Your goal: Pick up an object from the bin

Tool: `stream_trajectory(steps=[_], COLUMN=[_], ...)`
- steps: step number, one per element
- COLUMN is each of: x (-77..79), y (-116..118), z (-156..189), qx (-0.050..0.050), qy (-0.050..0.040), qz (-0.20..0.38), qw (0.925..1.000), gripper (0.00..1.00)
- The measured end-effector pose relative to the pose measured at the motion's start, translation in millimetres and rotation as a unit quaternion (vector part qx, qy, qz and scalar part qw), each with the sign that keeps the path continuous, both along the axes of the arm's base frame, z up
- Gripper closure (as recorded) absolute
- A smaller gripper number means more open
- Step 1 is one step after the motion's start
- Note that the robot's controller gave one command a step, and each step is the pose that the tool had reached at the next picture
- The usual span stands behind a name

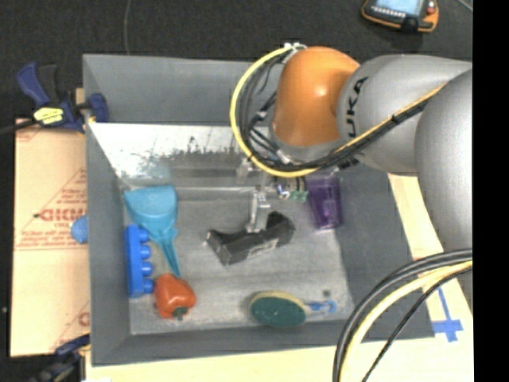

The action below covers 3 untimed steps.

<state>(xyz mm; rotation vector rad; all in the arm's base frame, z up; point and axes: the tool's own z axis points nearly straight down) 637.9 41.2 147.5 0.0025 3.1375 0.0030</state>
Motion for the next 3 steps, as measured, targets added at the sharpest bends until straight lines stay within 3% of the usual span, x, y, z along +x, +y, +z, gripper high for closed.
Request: stream_trajectory(steps=[2, 3], x=[-1.0, -24.9], y=[-0.5, -19.0], z=[6.0, 16.0], qx=[-0.001, 0.0], qy=[0.0015, -0.0017], qz=[0.025, 0.111], qw=[0.9997, 0.9939], gripper=[0.0, 0.0])
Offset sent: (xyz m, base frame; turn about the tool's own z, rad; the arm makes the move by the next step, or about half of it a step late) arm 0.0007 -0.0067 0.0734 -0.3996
